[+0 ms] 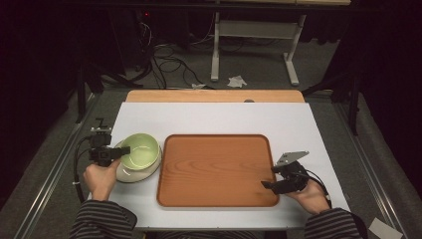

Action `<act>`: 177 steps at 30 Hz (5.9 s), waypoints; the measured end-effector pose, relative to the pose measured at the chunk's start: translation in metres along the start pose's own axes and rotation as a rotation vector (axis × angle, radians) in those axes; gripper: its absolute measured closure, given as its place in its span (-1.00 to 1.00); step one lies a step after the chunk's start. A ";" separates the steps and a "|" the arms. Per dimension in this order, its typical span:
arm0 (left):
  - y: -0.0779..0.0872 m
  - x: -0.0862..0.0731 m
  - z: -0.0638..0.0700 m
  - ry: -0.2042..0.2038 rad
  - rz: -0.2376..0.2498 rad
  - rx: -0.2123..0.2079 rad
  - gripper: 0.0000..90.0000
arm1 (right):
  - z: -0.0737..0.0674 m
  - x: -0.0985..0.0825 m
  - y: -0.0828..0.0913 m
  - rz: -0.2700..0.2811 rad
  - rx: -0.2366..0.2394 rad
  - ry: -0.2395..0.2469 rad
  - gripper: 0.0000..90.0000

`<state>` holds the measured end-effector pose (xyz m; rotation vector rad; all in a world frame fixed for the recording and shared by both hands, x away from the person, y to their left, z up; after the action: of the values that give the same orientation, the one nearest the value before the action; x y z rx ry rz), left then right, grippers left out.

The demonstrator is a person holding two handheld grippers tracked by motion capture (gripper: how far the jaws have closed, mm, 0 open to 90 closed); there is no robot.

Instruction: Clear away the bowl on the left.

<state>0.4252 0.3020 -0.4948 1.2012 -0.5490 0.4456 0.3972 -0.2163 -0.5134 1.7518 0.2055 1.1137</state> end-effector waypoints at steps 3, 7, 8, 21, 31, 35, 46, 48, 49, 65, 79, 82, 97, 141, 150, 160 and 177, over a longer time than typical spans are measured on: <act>0.005 0.003 0.002 0.002 0.025 -0.015 0.84 | 0.001 -0.001 -0.001 -0.008 -0.005 -0.001 -0.22; 0.009 0.005 0.009 -0.013 0.041 -0.044 0.84 | 0.000 -0.001 -0.001 -0.011 -0.004 -0.003 -0.22; 0.010 0.006 0.013 -0.022 0.043 -0.051 0.84 | 0.000 -0.001 -0.001 -0.010 -0.006 -0.006 -0.22; 0.008 0.011 0.037 -0.075 0.032 -0.099 0.84 | 0.001 -0.001 0.000 -0.007 -0.002 -0.007 -0.22; 0.006 0.014 0.051 -0.105 0.021 -0.140 0.83 | 0.000 -0.001 -0.002 -0.016 -0.004 0.001 -0.22; 0.006 0.014 0.056 -0.124 0.016 -0.149 0.83 | 0.001 -0.002 -0.002 -0.021 -0.004 -0.001 -0.22; -0.001 0.016 0.078 -0.202 -0.024 -0.163 0.83 | 0.001 -0.002 -0.002 -0.021 -0.002 -0.003 -0.22; -0.002 0.016 0.081 -0.211 -0.026 -0.165 0.84 | 0.001 -0.002 -0.002 -0.021 -0.004 -0.005 -0.22; -0.002 0.017 0.084 -0.217 -0.028 -0.171 0.84 | 0.000 -0.002 -0.002 -0.020 -0.004 -0.006 -0.22; -0.008 0.022 0.104 -0.258 -0.044 -0.217 0.84 | 0.000 -0.002 -0.002 -0.023 -0.006 -0.009 -0.22; -0.020 0.029 0.128 -0.293 -0.061 -0.268 0.84 | 0.000 -0.002 -0.003 -0.024 -0.003 -0.005 -0.22; -0.023 0.029 0.134 -0.308 -0.071 -0.269 0.84 | 0.000 -0.002 -0.002 -0.024 -0.005 -0.004 -0.22; -0.035 0.033 0.161 -0.353 -0.093 -0.317 0.84 | 0.000 -0.002 -0.002 -0.022 -0.005 -0.002 -0.22; -0.092 0.027 0.201 -0.367 -0.184 -0.356 0.84 | 0.000 -0.002 -0.002 -0.022 -0.005 0.002 -0.22; -0.104 0.024 0.206 -0.362 -0.202 -0.351 0.83 | 0.000 -0.002 -0.002 -0.022 -0.004 0.005 -0.22; -0.114 0.022 0.210 -0.356 -0.212 -0.347 0.83 | 0.000 -0.002 -0.002 -0.024 -0.003 0.005 -0.22; -0.127 0.022 0.216 -0.339 -0.231 -0.362 0.81 | -0.001 -0.002 -0.002 -0.021 0.002 0.010 -0.22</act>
<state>0.4832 0.0582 -0.5193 0.9776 -0.7353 -0.0588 0.3959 -0.2162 -0.5159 1.7430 0.2309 1.1074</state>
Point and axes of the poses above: each handheld gripper's, and its own axes: y roughly backward along the jaws, x roughly out of its top, z roughly to its right, the point moved 5 cm from there along -y, roughly forward along the jaws, and after that the axes turned 5 degrees about -y, right-handed, at the moved point
